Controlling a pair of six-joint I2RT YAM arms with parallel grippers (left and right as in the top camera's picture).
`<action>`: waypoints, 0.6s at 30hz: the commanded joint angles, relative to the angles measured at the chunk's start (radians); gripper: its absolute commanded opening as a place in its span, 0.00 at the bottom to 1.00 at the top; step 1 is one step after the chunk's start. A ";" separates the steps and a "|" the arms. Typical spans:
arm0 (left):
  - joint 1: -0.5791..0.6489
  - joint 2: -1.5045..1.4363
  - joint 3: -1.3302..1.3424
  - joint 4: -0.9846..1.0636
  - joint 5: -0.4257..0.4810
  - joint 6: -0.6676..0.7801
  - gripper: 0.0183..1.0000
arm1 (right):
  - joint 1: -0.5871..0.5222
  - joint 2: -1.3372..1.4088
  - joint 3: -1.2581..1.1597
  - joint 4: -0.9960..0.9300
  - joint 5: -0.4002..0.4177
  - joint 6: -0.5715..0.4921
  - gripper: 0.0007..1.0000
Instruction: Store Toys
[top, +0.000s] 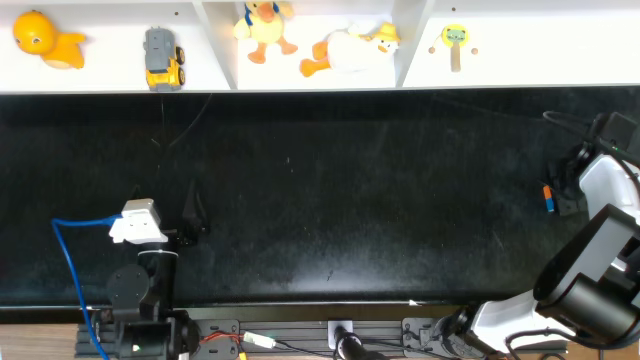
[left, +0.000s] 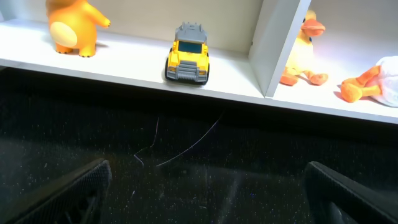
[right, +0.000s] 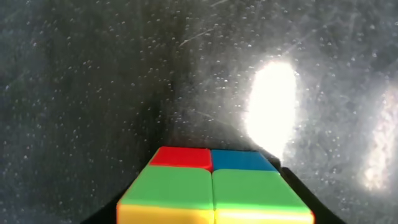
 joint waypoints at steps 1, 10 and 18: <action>-0.005 -0.012 -0.006 0.002 0.002 0.007 1.00 | 0.001 0.012 -0.003 -0.002 -0.010 -0.029 0.37; -0.005 -0.012 -0.006 0.002 0.002 0.007 1.00 | 0.001 -0.023 0.123 -0.171 -0.012 -0.100 0.04; -0.005 -0.012 -0.006 0.002 0.002 0.007 1.00 | 0.013 -0.041 0.313 -0.426 -0.108 -0.414 0.05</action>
